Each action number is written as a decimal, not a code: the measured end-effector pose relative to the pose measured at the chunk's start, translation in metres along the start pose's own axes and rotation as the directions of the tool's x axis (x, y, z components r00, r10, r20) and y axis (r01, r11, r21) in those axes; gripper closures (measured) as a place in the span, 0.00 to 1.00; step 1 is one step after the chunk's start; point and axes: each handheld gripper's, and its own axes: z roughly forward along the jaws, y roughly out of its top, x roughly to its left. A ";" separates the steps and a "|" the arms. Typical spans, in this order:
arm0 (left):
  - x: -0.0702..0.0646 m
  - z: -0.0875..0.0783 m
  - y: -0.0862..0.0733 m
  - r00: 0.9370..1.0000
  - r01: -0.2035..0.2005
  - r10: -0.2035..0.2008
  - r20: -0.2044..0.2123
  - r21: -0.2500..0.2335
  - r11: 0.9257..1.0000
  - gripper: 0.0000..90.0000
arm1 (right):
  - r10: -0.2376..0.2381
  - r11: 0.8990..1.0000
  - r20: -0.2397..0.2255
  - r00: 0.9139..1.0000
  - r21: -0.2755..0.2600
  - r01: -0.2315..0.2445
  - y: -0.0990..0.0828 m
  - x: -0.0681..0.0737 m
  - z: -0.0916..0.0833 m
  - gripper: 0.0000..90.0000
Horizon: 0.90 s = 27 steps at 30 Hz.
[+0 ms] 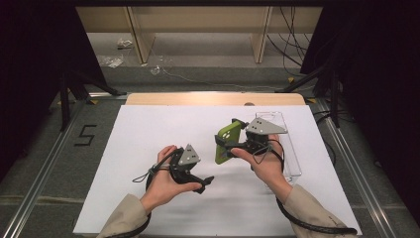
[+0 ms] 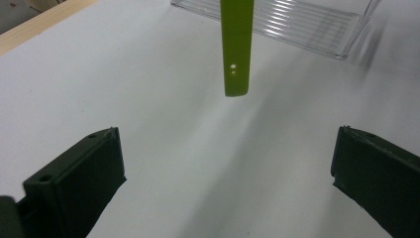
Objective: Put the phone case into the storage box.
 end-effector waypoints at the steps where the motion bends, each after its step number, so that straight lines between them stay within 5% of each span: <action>1: 0.001 -0.001 -0.001 1.000 0.003 -0.003 -0.002 -0.001 1.000 0.00 | -0.001 1.000 0.001 1.000 0.000 0.001 0.000 -0.001 0.000 0.19; 27: 0.006 -0.022 -0.019 1.000 0.020 -0.020 -0.022 -0.009 1.000 0.00 | -0.006 1.000 0.030 1.000 -0.002 0.006 0.011 -0.019 -0.014 0.19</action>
